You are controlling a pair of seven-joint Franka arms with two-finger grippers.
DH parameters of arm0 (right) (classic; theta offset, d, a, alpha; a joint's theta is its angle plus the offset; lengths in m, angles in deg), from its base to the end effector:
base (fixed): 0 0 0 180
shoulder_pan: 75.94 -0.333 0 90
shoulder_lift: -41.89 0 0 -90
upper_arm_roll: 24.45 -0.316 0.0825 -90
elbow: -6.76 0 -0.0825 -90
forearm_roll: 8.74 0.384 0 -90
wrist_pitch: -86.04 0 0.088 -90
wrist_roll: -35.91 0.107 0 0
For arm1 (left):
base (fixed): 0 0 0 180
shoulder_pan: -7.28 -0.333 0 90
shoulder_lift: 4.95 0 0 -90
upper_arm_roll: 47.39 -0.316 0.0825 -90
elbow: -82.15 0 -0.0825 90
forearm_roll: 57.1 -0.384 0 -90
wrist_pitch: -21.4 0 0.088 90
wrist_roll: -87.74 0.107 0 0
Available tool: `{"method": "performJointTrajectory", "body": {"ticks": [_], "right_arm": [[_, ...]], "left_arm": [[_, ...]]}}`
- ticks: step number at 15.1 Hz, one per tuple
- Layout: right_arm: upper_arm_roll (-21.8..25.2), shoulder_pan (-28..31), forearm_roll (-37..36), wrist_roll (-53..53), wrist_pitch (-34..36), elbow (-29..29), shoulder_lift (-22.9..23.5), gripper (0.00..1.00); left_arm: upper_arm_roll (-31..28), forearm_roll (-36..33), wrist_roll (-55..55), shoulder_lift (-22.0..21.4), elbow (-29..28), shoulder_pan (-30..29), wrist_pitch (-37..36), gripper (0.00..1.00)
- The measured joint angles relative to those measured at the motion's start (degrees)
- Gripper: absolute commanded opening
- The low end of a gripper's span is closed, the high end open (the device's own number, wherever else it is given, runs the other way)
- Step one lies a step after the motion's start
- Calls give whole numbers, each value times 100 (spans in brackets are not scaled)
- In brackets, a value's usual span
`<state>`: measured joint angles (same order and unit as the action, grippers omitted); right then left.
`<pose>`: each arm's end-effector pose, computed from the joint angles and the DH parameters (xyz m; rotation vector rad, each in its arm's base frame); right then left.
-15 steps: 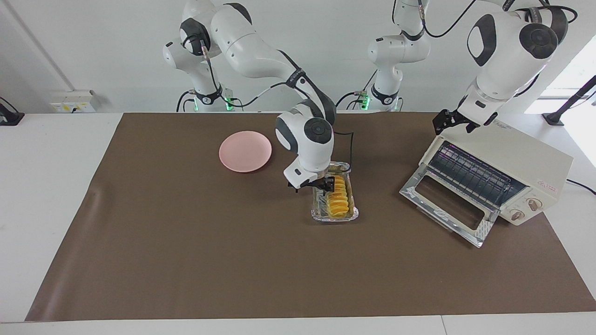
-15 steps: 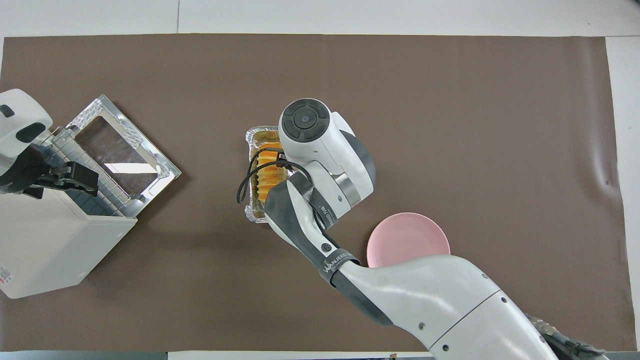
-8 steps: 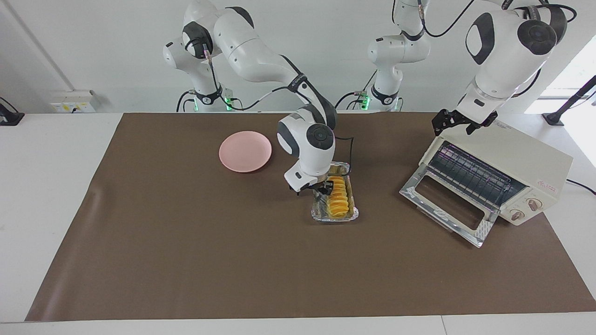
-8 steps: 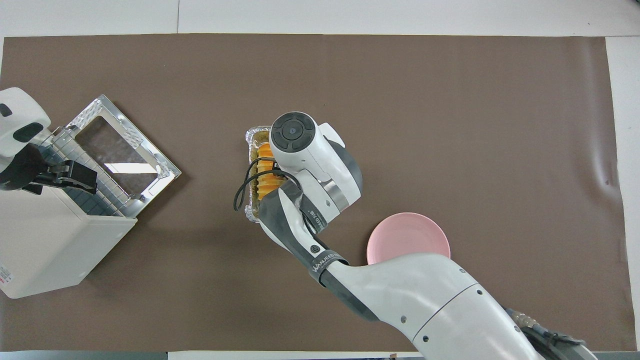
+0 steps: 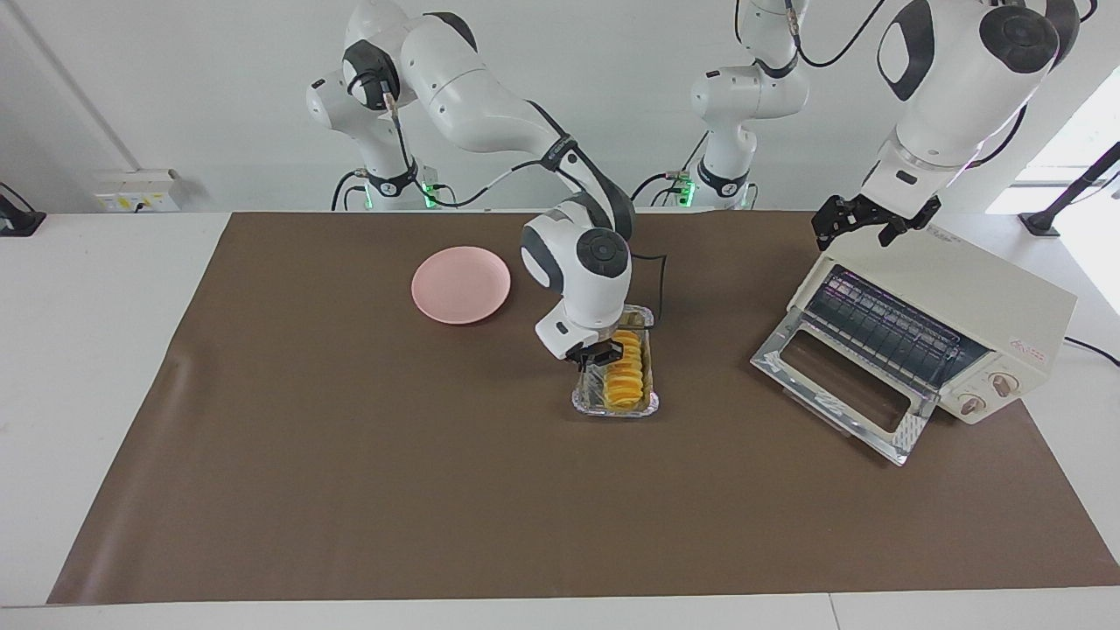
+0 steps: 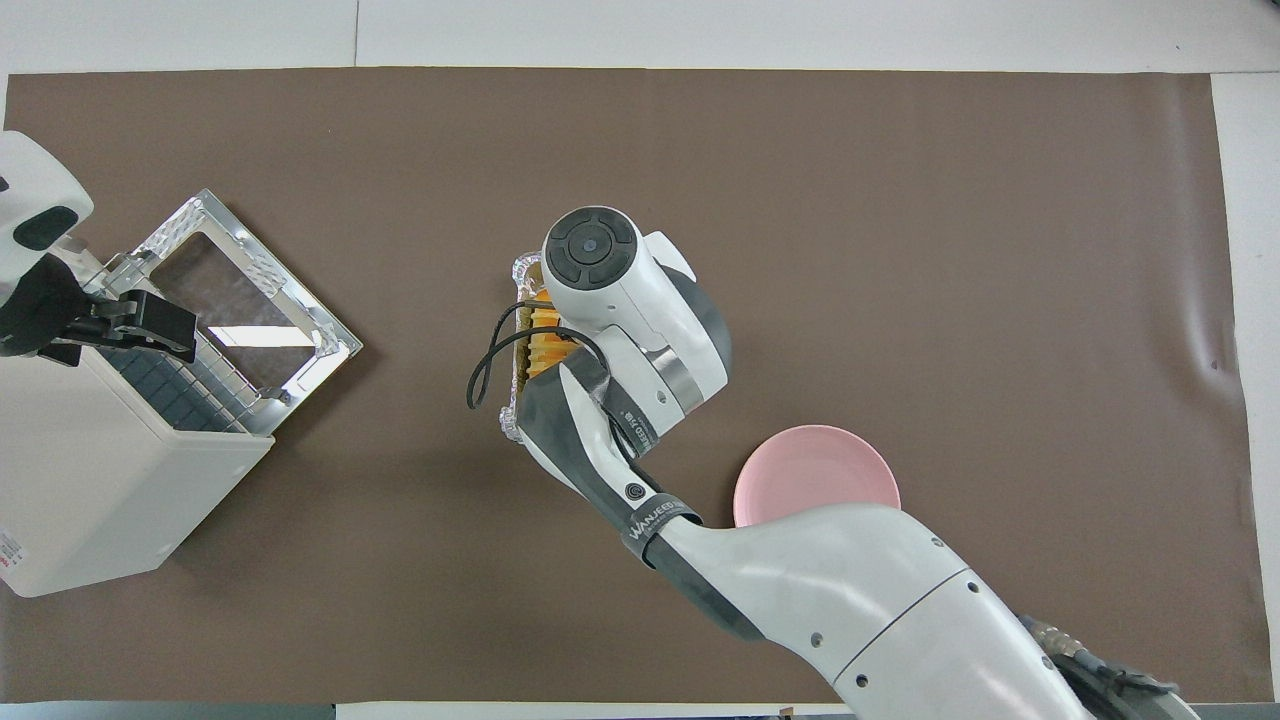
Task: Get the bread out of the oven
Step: 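Slide the foil tray farther from the robot with the right gripper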
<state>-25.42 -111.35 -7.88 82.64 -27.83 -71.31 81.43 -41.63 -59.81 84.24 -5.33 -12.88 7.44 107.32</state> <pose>0.5839 0.4282 0.3069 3.1008 -0.2965 -0.1013 0.5382 -0.0506 0.5816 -3.0722 0.0652 0.2277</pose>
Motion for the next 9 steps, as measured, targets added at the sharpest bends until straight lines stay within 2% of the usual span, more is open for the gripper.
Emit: {"method": "performJointTrajectory", "body": {"ticks": [5, 9], "right_arm": [[9, 103, -1, -28, 394, 239, -82, 0], [1, 735, 0, -569, 1226, 710, -444, 0]], "left_arm": [[-11, 0, -18, -33, 0, 0, -18, 100], [-11, 0, -18, -36, 2, 0, -9, 100]]}}
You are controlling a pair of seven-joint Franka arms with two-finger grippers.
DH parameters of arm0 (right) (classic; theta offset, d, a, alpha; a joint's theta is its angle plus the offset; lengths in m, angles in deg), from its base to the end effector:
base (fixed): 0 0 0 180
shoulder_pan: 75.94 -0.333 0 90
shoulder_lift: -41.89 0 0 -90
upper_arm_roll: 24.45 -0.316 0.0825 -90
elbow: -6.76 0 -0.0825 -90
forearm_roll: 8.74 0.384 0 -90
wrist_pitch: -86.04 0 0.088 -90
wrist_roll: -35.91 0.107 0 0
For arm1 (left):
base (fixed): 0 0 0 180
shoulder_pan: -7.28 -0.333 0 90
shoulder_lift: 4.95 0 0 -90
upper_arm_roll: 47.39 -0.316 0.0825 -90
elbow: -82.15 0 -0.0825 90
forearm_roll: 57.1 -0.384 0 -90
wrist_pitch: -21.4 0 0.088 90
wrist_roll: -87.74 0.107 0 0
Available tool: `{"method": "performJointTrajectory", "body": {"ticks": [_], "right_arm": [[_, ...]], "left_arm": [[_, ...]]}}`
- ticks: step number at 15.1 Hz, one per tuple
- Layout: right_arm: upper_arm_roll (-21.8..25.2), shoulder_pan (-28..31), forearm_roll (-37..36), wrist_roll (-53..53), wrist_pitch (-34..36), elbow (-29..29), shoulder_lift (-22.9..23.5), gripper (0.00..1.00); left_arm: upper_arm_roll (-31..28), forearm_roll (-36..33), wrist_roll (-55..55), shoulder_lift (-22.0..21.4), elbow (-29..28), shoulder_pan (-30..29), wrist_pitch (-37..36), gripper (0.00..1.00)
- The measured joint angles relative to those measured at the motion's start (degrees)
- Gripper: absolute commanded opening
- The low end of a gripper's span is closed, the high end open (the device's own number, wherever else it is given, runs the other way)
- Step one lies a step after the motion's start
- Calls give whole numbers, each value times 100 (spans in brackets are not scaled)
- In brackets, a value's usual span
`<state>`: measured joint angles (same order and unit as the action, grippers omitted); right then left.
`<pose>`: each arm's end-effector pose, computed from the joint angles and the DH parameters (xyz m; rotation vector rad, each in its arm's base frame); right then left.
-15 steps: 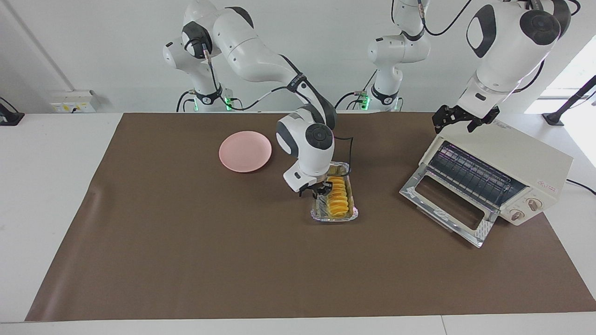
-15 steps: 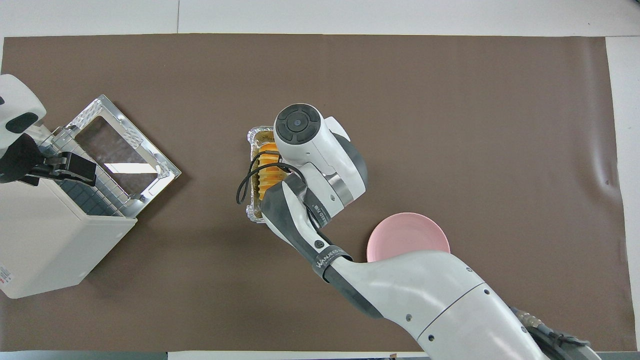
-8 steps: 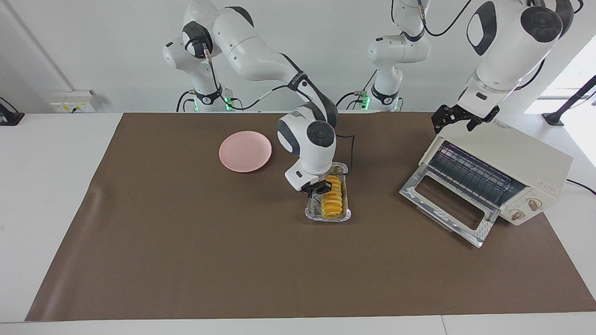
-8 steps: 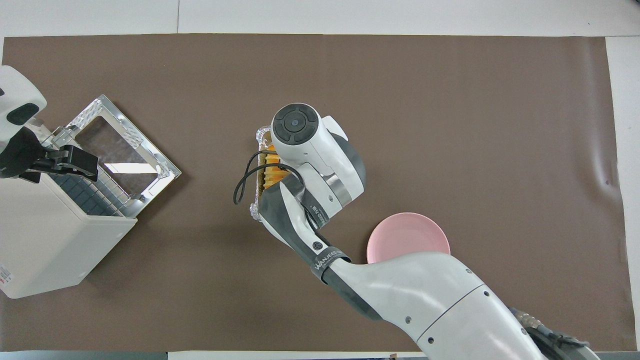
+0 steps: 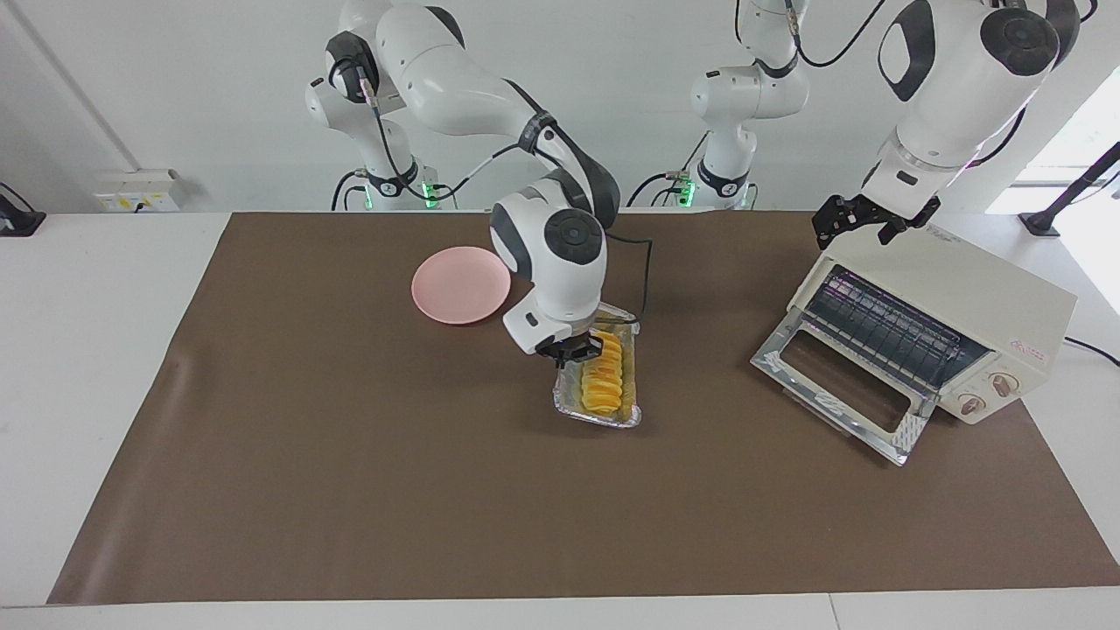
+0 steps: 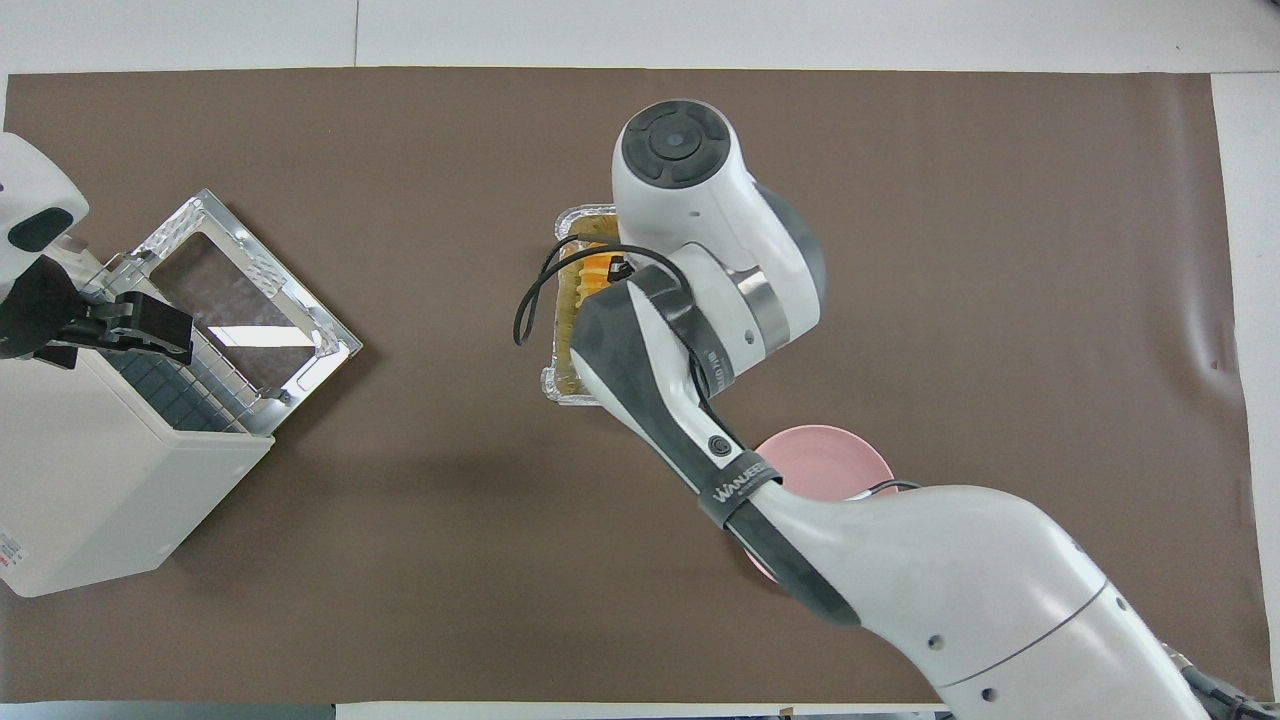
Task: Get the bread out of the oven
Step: 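Slide the foil tray farther from the robot with the right gripper, then grasp the orange bread slices in the tray with the right gripper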
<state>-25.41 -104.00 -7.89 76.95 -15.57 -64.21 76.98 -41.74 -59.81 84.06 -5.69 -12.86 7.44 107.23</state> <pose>0.6307 0.3481 0.4038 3.0964 -0.3357 -0.1206 0.5366 -0.0495 0.5851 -3.0726 0.0570 0.2199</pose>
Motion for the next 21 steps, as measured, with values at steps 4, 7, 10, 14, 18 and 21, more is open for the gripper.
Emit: {"method": "performJointTrajectory", "body": {"ticks": [4, 7, 10, 14, 18, 21], "right_arm": [[-4, 826, 46, -1096, 236, 55, -283, 0], [-3, 1371, 64, -2047, 261, -93, -279, 0], [-1, 1919, 339, -2957, 20, -496, -283, 0], [-6, 2139, 634, -3148, -301, -884, -280, 0], [-5, 2165, 754, -3148, -1009, -1348, -271, 0], [-5, 2165, 754, -3148, -1220, -1542, -271, 0]], "left_arm": [[8, 1, 0, 0, 0, 8, 1, 100], [13, 2, 0, 0, 0, 15, 2, 100], [13, 2, 0, 0, 0, 15, 2, 100], [9, 3, 0, 0, 1, 15, 2, 100], [-29, 2, 0, -3, 4, 10, 1, 100], [-29, 2, 0, -3, 4, 12, 1, 100]]}}
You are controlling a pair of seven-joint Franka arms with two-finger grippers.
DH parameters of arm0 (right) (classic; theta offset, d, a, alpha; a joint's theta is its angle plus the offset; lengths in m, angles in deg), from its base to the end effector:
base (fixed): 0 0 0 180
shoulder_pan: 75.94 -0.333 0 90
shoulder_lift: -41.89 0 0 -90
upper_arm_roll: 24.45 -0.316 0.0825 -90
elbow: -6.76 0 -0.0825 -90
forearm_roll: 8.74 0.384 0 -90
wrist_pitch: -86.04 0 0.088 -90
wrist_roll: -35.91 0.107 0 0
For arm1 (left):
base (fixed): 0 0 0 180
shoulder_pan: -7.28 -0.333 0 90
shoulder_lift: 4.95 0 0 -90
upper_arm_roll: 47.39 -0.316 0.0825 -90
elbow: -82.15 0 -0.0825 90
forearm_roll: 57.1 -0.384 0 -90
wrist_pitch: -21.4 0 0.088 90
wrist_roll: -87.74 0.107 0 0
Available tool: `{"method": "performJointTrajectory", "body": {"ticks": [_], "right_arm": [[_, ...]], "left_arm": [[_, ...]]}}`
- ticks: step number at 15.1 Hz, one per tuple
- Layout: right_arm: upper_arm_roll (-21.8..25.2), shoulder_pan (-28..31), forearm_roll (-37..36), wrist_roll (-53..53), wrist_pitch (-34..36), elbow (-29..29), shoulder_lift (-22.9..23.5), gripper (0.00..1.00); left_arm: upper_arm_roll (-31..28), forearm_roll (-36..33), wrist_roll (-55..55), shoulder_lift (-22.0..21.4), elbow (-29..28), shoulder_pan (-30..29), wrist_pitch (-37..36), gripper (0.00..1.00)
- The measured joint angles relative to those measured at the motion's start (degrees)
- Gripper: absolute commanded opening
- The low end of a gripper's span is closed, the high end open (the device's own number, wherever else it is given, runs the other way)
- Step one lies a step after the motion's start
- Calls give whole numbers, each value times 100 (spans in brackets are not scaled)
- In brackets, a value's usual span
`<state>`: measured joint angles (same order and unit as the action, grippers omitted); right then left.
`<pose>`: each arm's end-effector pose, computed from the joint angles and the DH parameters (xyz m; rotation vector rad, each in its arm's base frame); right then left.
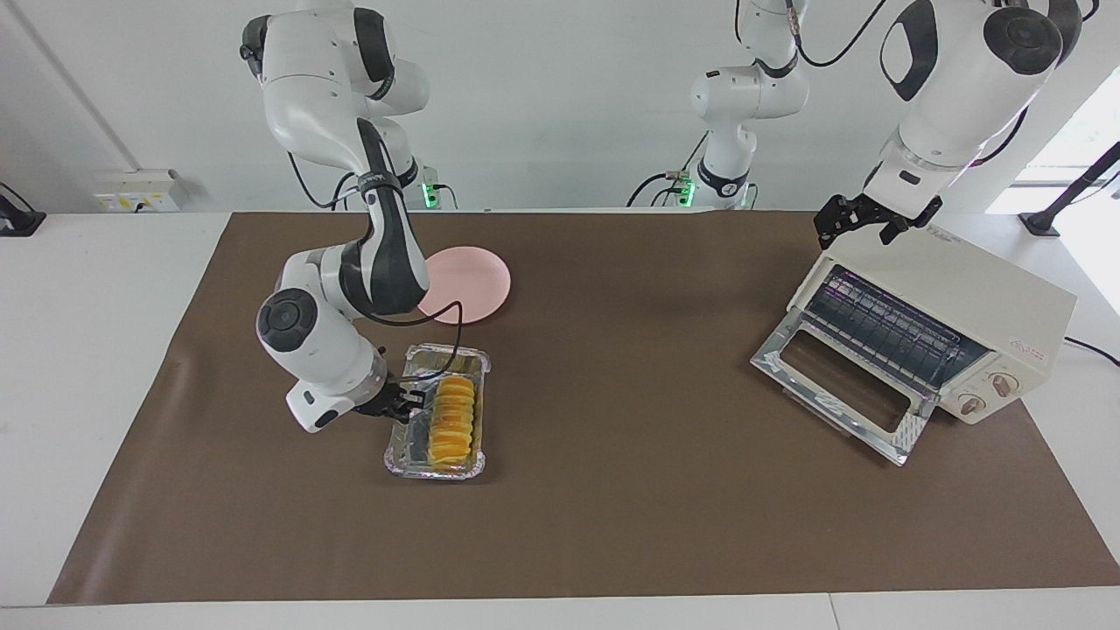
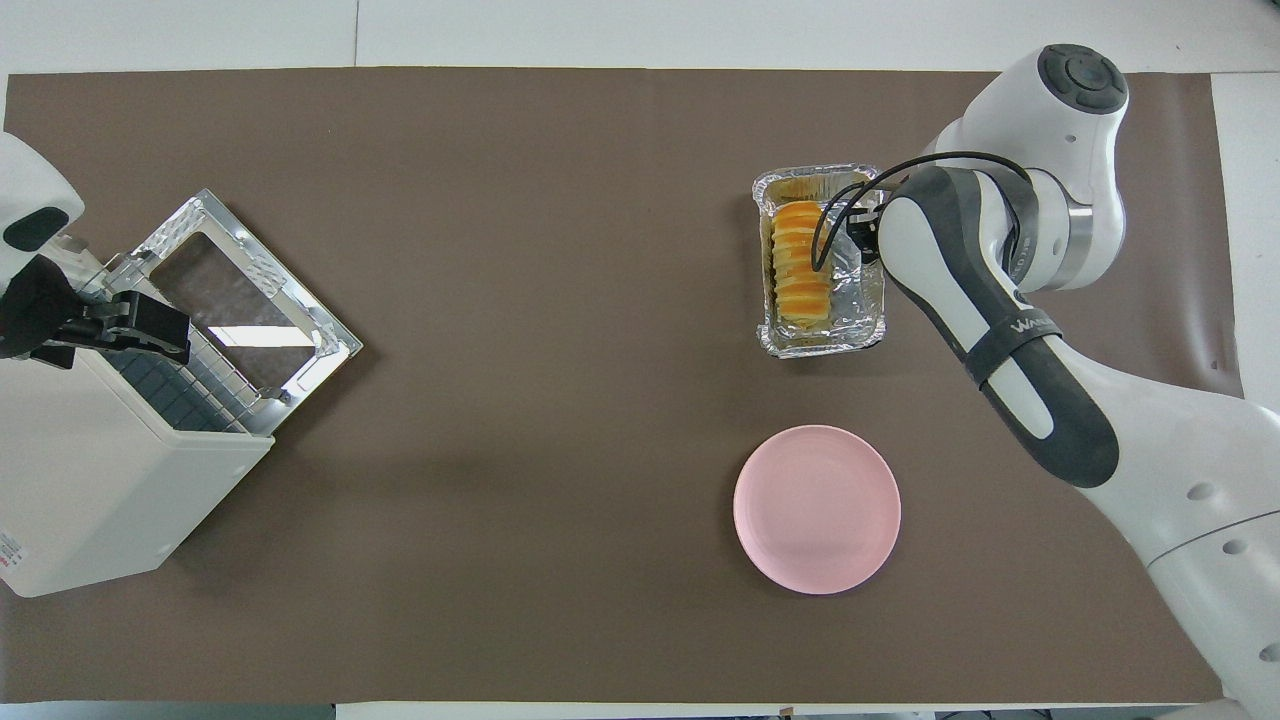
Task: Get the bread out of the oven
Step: 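Grasp the orange bread slices in the tray with the right gripper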
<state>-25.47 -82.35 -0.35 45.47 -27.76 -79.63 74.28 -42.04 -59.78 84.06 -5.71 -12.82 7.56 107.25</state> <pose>0.6872 0.0969 0.3296 -3.0067 0.1573 0.1609 0.5367 -0.0479 0.5856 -3.0737 0.0522 0.2180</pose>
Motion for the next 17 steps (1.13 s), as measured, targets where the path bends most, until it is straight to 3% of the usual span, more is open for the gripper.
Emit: {"method": "performJointTrajectory", "body": {"ticks": [1, 2, 3, 10, 17], "right_arm": [[0, 0, 1, 0, -42, -31, -2, 2], [0, 0, 2, 0, -116, -78, -7, 56], [0, 0, 2, 0, -187, -127, -9, 100], [2, 0, 3, 0, -299, -275, -56, 100], [-4, -101, -273, 211, 558, 210, -322, 100]], "left_arm": [[9, 0, 0, 0, 0, 2, 0, 100], [18, 0, 0, 0, 0, 5, 0, 100], [25, 0, 0, 0, 2, 9, 0, 100], [37, 0, 0, -2, 7, 18, 2, 100], [29, 0, 0, -2, 8, 17, 2, 100]]}}
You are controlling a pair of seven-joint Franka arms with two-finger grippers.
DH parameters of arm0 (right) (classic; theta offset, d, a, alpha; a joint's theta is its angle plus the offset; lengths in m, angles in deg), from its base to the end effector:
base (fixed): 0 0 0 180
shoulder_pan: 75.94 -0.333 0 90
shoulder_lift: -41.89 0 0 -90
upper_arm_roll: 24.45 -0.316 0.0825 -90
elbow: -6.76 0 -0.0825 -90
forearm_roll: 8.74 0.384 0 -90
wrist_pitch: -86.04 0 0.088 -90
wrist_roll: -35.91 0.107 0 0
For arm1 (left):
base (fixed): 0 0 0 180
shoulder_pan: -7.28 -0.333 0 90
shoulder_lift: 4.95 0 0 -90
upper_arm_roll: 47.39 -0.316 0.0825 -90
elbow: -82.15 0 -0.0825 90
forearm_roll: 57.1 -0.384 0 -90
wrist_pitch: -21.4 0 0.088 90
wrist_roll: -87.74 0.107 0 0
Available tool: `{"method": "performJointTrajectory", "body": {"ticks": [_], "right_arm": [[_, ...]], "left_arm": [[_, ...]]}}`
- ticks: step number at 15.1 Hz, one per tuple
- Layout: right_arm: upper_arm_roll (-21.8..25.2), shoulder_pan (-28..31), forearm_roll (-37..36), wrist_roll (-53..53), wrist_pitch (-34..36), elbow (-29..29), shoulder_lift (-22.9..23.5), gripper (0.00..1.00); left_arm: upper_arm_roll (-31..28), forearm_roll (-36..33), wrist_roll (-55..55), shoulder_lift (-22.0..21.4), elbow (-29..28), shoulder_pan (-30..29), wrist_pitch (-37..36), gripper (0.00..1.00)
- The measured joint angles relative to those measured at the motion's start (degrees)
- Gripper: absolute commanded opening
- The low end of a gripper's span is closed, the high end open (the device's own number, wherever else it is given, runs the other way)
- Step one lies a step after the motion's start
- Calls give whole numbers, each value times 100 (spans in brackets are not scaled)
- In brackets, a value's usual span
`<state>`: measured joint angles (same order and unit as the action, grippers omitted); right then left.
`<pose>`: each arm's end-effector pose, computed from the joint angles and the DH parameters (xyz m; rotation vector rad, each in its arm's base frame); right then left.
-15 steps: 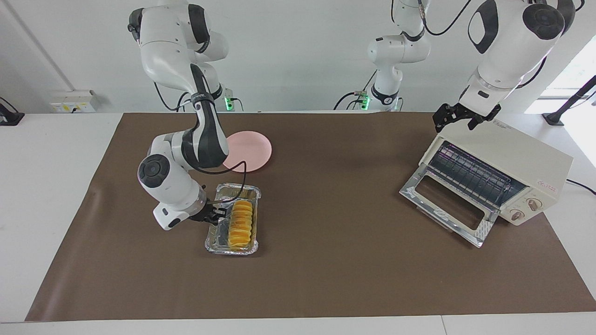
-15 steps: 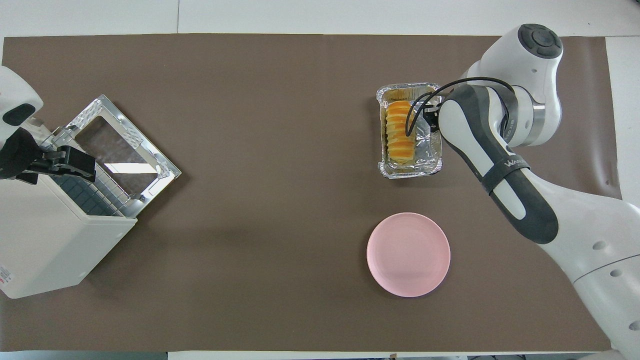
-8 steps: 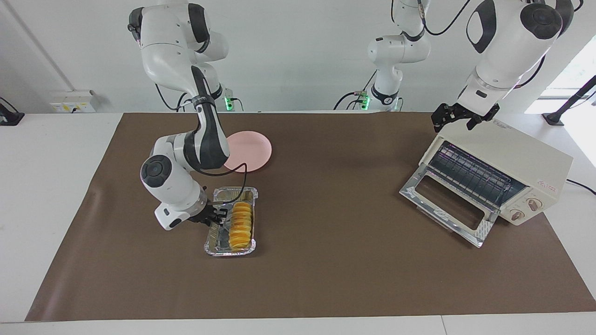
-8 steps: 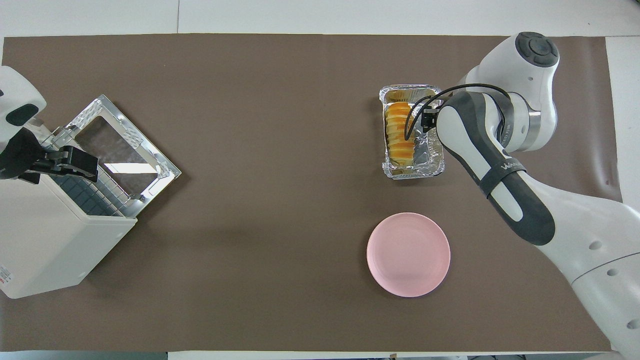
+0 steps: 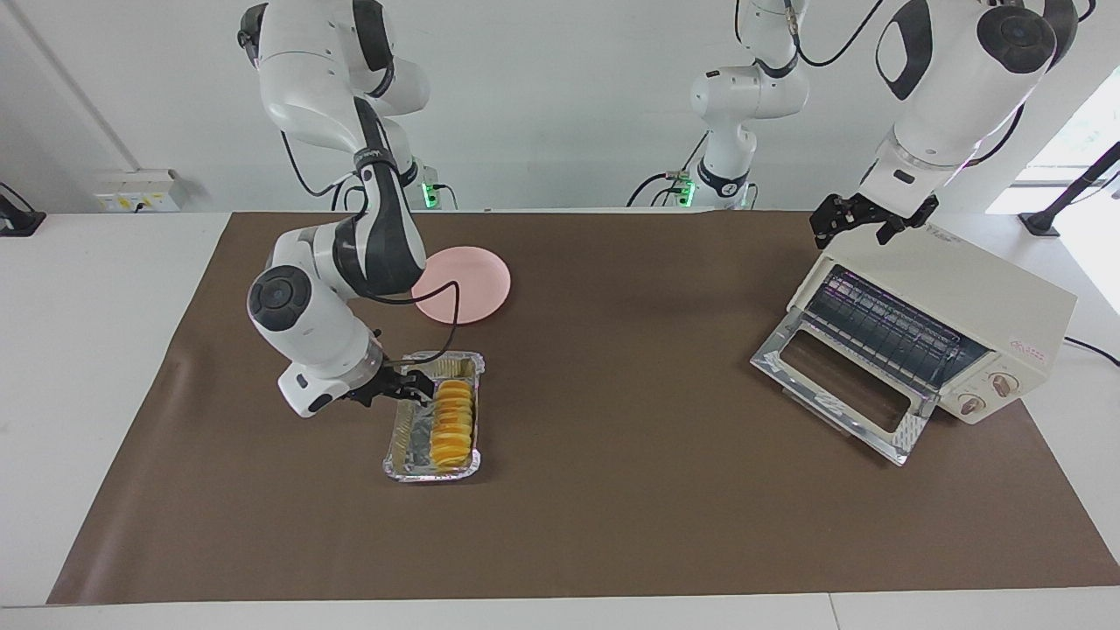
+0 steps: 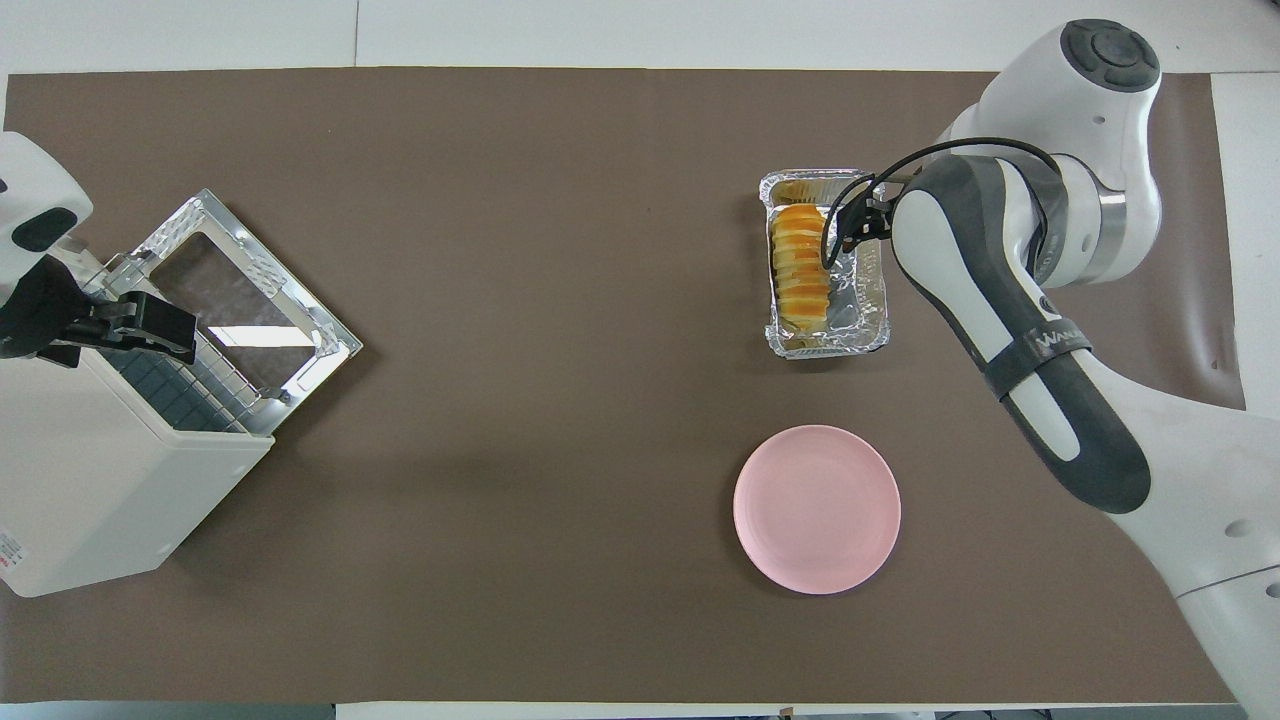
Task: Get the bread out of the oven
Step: 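Grasp the orange bread slices in the tray with the right gripper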
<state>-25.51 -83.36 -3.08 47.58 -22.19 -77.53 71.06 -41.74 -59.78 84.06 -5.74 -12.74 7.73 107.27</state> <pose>0.6809 0.1069 0.3774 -3.0500 0.1417 0.1644 0.5363 -0.0523 0.5865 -3.0733 0.0647 0.2141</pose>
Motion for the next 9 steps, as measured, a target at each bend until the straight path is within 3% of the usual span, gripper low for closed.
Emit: {"method": "performJointTrajectory", "body": {"ticks": [4, 9], "right_arm": [[-5, -476, -278, 715, -29, 23, 35, 100], [25, -477, -338, 799, -302, -117, 250, 100]], "left_arm": [[-49, 0, 0, 0, 0, -14, 0, 100], [-52, 0, 0, 0, 0, -16, 0, 100]]}}
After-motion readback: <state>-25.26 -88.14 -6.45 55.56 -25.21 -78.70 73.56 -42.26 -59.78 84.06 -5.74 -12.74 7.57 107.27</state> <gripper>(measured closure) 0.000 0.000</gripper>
